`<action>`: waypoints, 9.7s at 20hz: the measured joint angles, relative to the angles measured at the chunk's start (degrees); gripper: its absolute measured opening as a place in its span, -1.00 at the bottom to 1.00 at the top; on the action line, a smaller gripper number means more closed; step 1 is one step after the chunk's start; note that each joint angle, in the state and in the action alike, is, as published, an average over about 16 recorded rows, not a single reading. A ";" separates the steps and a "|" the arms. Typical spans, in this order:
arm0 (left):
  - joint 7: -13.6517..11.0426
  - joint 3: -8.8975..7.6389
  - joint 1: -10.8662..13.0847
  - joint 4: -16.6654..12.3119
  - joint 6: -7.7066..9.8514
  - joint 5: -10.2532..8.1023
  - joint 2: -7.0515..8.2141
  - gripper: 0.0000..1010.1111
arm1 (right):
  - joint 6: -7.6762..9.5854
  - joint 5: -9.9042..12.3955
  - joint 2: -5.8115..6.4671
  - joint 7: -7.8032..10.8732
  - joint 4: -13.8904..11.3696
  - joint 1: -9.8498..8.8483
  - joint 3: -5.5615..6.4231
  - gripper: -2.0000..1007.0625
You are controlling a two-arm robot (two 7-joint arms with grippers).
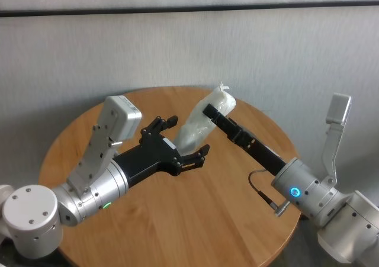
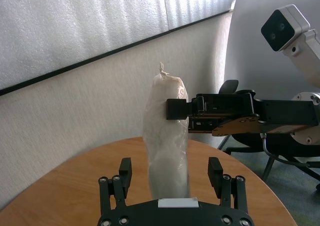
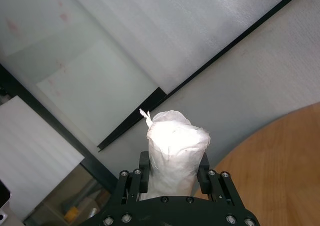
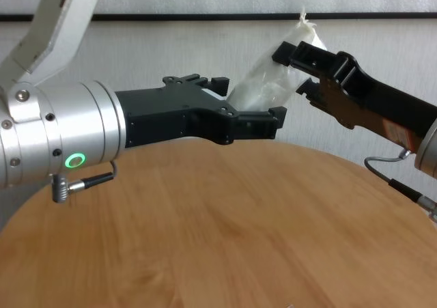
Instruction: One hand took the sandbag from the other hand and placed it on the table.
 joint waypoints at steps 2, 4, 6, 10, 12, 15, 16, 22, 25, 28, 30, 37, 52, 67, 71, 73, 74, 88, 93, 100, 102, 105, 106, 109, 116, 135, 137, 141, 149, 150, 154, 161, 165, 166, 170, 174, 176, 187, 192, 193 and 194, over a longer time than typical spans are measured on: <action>0.01 0.02 -0.01 -0.01 0.24 0.01 0.06 0.98 | -0.10 -0.03 0.01 -0.04 0.01 0.01 0.00 0.08; 0.03 0.05 -0.04 -0.06 0.62 0.07 0.18 0.98 | -0.20 -0.08 0.02 -0.11 0.01 0.02 0.02 0.08; 0.13 0.07 -0.08 -0.18 1.15 0.18 0.37 0.98 | -0.28 -0.15 0.02 -0.17 0.03 0.03 0.03 0.08; 0.63 -0.06 -0.05 -0.65 2.58 0.54 0.88 0.98 | -0.41 -0.32 0.00 -0.30 0.10 0.05 0.08 0.08; 1.00 -0.25 0.03 -0.99 3.44 0.77 1.18 0.98 | -0.46 -0.41 -0.01 -0.36 0.14 0.07 0.11 0.08; 1.60 -0.67 0.21 -1.56 4.71 1.19 1.63 0.98 | -0.53 -0.53 -0.05 -0.43 0.22 0.08 0.19 0.08; 1.81 -0.84 0.28 -1.78 5.10 1.34 1.77 0.98 | -0.54 -0.56 -0.06 -0.44 0.24 0.08 0.22 0.08; 3.12 -2.21 1.01 -3.21 7.09 2.03 2.33 0.98 | -0.61 -0.70 -0.15 -0.44 0.39 0.10 0.43 0.08; 3.77 -3.11 1.60 -4.08 7.85 2.19 2.44 0.98 | -0.67 -0.73 -0.19 -0.43 0.45 0.10 0.56 0.08; 4.43 -4.06 2.29 -5.12 8.55 2.26 2.51 0.98 | -0.75 -0.76 -0.23 -0.40 0.51 0.10 0.69 0.08; 4.94 -4.73 2.84 -5.89 9.02 2.29 2.54 0.98 | -0.80 -0.79 -0.25 -0.37 0.53 0.09 0.78 0.08; 7.50 -7.09 4.91 -8.59 10.71 2.93 2.28 0.98 | -0.99 -0.96 -0.35 -0.22 0.64 0.05 0.99 0.08; 16.31 -9.99 8.45 -11.63 15.39 8.85 -1.34 0.98 | -1.23 -1.23 -0.50 0.11 0.77 -0.03 1.43 0.08; 16.92 -9.37 8.02 -10.06 14.98 11.79 -4.10 0.98 | -1.29 -2.41 -0.27 -0.94 0.36 -0.31 1.48 0.08; 16.51 -9.23 7.77 -9.59 14.29 11.49 -4.34 0.98 | -1.49 -3.37 -0.14 -1.71 0.06 -0.48 1.58 0.08; 16.57 -9.20 7.73 -9.55 14.22 11.42 -4.34 0.98 | -1.60 -3.97 -0.04 -2.20 -0.13 -0.59 1.68 0.08; 16.63 -9.20 7.75 -9.57 14.23 11.42 -4.31 0.98 | -1.66 -4.31 0.02 -2.47 -0.23 -0.64 1.75 0.08; 16.99 -9.25 7.93 -9.84 14.50 11.53 -4.07 0.98 | -1.22 -10.17 1.34 -8.48 -1.18 -0.97 3.44 0.08; 17.03 -9.27 7.95 -9.87 14.53 11.55 -4.04 0.98 | 0.04 -12.27 2.10 -11.60 -1.24 -0.89 4.11 0.08; 17.07 -9.29 7.98 -9.90 14.56 11.58 -4.02 0.98 | 2.44 -14.57 3.05 -15.88 -1.13 -0.79 5.22 0.08; 17.08 -9.30 7.99 -9.91 14.57 11.58 -4.01 0.98 | 3.16 -15.07 3.27 -16.97 -1.05 -0.77 5.59 0.08; 17.08 -9.30 8.00 -9.93 14.58 11.59 -4.00 0.98 | 4.42 -15.75 3.60 -18.52 -0.89 -0.73 6.12 0.08; 17.09 -9.30 8.00 -9.93 14.58 11.59 -4.00 0.98 | 4.88 -15.95 3.71 -18.98 -0.83 -0.71 6.28 0.08; 17.09 -9.30 8.00 -9.95 14.59 11.59 -3.99 0.98 | 6.33 -16.46 4.03 -20.25 -0.63 -0.64 6.74 0.08; 17.09 -9.30 8.01 -9.97 14.60 11.60 -3.99 0.98 | 10.16 -17.48 4.70 -22.76 -0.17 -0.50 7.49 0.08; 17.08 -9.30 8.01 -9.97 14.60 11.60 -3.98 0.98 | 17.94 -19.32 4.75 -23.68 2.01 0.19 8.04 0.08; 17.08 -9.30 8.01 -9.97 14.60 11.60 -3.98 0.98 | 18.63 -19.36 4.69 -23.37 2.23 0.30 7.94 0.08; 17.08 -9.30 8.01 -9.96 14.60 11.60 -3.98 0.98 | 19.59 -19.40 4.62 -22.81 2.60 0.49 7.75 0.08; 17.08 -9.30 8.01 -9.96 14.60 11.59 -3.98 0.98 | 20.22 -19.37 4.58 -22.29 2.98 0.74 7.53 0.09; 17.08 -9.30 8.01 -9.96 14.60 11.59 -3.98 0.98 | 20.20 -19.36 4.58 -22.34 2.96 0.74 7.53 0.10; 17.08 -9.30 8.01 -9.96 14.60 11.60 -3.98 0.98 | 20.07 -19.34 4.59 -22.50 2.86 0.71 7.56 0.17; 17.08 -9.30 8.01 -9.96 14.60 11.60 -3.98 0.98 | 19.91 -19.33 4.60 -22.70 2.71 0.64 7.61 0.46; 17.08 -9.30 8.01 -9.96 14.60 11.60 -3.98 0.98 | 19.86 -19.33 4.60 -22.76 2.66 0.62 7.63 0.67; 17.08 -9.30 8.01 -9.96 14.60 11.60 -3.98 0.98 | 19.85 -19.33 4.60 -22.77 2.65 0.62 7.63 0.72; 17.08 -9.30 8.01 -9.96 14.60 11.60 -3.98 0.98 | 19.82 -19.33 4.60 -22.81 2.62 0.60 7.65 0.87; 17.08 -9.30 8.01 -9.96 14.60 11.59 -3.98 0.98 | 19.80 -19.34 4.60 -22.84 2.60 0.58 7.67 0.96; 17.08 -9.30 8.01 -9.96 14.60 11.59 -3.98 0.98 | 19.79 -19.34 4.60 -22.86 2.59 0.58 7.67 0.98; 17.08 -9.30 8.01 -9.96 14.60 11.59 -3.98 0.98 | 19.75 -19.34 4.60 -22.89 2.56 0.55 7.68 0.99; 17.08 -9.30 8.01 -9.96 14.60 11.59 -3.98 0.98 | 19.75 -19.34 4.60 -22.89 2.56 0.55 7.68 0.99; 17.08 -9.30 8.01 -9.96 14.60 11.59 -3.98 0.98 | 19.75 -19.34 4.60 -22.89 2.56 0.55 7.68 0.99; 17.08 -9.30 8.01 -9.96 14.60 11.59 -3.98 0.98 | 19.75 -19.34 4.60 -22.89 2.56 0.55 7.68 0.99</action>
